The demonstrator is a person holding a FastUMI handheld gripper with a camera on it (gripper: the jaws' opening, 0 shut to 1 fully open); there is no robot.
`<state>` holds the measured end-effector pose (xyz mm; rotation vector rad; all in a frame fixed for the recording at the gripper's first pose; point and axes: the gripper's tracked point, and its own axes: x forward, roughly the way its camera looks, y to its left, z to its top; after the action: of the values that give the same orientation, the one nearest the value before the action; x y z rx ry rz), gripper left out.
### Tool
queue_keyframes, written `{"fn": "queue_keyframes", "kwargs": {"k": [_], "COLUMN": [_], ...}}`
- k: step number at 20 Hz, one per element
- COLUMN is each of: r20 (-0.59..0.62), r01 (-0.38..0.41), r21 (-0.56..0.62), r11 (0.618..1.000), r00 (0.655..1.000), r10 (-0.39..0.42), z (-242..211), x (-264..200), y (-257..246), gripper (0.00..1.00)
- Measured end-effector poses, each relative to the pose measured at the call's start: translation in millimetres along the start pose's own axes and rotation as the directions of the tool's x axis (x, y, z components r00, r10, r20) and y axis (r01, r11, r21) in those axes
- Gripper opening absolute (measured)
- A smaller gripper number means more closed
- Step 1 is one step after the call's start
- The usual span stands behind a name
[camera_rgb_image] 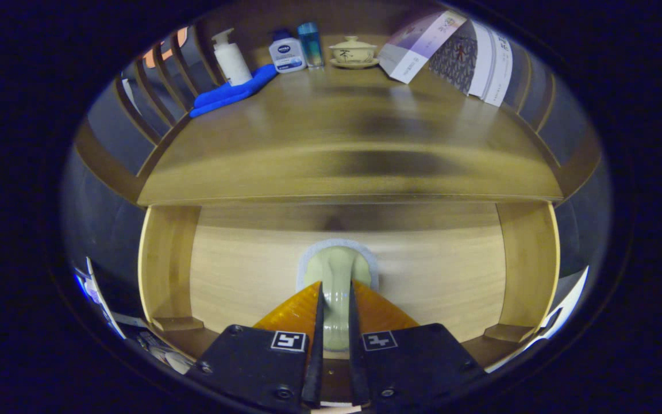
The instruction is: Pull open the drawer, take out the items inside it, and place them on the countertop above the cabinet.
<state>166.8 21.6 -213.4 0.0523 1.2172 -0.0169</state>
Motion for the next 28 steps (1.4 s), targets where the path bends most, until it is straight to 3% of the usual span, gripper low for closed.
{"fn": "queue_keyframes", "kwargs": {"k": [7, 13, 24, 28], "r20": [0.074, 0.135, 0.170, 0.144], "r01": [-0.011, -0.025, 0.036, 0.047], "r21": [-0.023, 0.003, -0.003, 0.031], "r11": [1.000, 1.000, 0.999, 0.998], "r00": [0.997, 0.991, 0.985, 0.988], "r10": [0.013, 0.024, -0.035, -0.051], "z": [21, 74, 179, 191], "x": [-51, -79, -47, -31], "y": [2, 7, 21, 18], "gripper": [0.22, 0.22, 0.22, 0.22]}}
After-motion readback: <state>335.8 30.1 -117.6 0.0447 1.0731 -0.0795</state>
